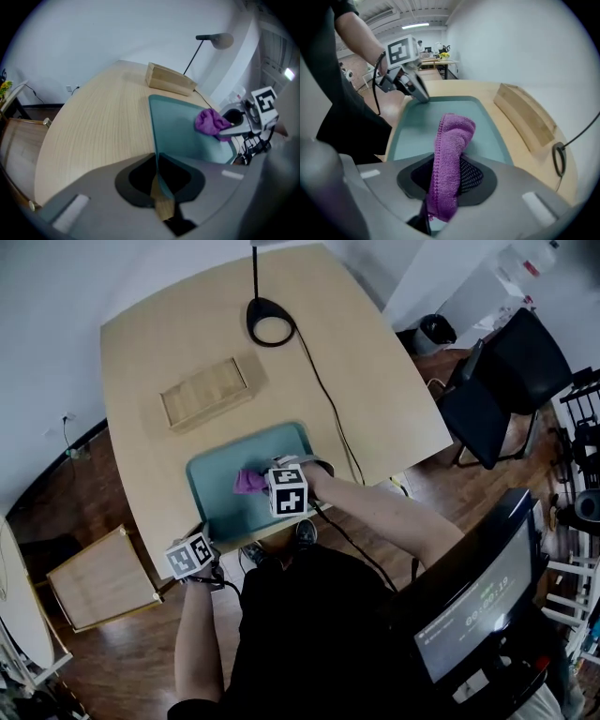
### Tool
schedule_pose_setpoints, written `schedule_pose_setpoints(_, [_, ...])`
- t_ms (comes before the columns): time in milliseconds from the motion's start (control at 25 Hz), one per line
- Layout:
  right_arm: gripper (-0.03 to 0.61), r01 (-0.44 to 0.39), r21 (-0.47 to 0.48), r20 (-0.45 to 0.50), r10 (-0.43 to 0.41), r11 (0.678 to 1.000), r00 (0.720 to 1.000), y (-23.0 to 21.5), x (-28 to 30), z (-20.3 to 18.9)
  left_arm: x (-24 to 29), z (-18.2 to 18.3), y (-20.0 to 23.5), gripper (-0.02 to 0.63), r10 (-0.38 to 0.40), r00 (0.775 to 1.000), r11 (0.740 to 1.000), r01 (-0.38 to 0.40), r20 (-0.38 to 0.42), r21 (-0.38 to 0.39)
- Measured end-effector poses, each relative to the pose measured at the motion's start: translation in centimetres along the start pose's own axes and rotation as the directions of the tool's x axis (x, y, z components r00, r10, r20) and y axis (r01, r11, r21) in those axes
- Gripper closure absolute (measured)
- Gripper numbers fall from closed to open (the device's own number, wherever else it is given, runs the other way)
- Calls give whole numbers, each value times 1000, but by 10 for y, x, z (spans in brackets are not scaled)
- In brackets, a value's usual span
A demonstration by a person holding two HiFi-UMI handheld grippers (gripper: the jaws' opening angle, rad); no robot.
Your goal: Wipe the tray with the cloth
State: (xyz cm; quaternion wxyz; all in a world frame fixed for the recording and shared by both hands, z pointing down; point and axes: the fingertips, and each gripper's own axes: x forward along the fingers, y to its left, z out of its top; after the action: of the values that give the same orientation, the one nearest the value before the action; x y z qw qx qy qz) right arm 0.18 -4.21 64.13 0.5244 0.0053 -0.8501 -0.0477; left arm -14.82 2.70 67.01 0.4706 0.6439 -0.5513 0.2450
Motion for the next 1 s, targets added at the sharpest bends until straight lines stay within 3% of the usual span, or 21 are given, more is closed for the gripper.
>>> schedule_pose_setpoints(200, [474, 110, 50, -79, -106, 993, 991, -83, -11, -48, 2, 3, -11, 568, 27, 1000, 1000, -27, -9, -9])
schedule_pose_setpoints(400, [471, 85, 120, -98, -73, 989, 993, -99, -10, -63, 1, 3, -12, 568, 33, 999, 999, -33, -2, -18])
schedule_pose_setpoints(760, [471, 22, 156, -104, -6, 988, 995, -33, -17, -64, 4, 1, -19, 572, -35, 999, 998, 36, 32, -53])
schedule_pose_setpoints(1000, [471, -90, 153, -129, 110, 984, 985, 41, -16, -59, 4, 3, -19, 577, -81, 996, 993, 84, 39, -86])
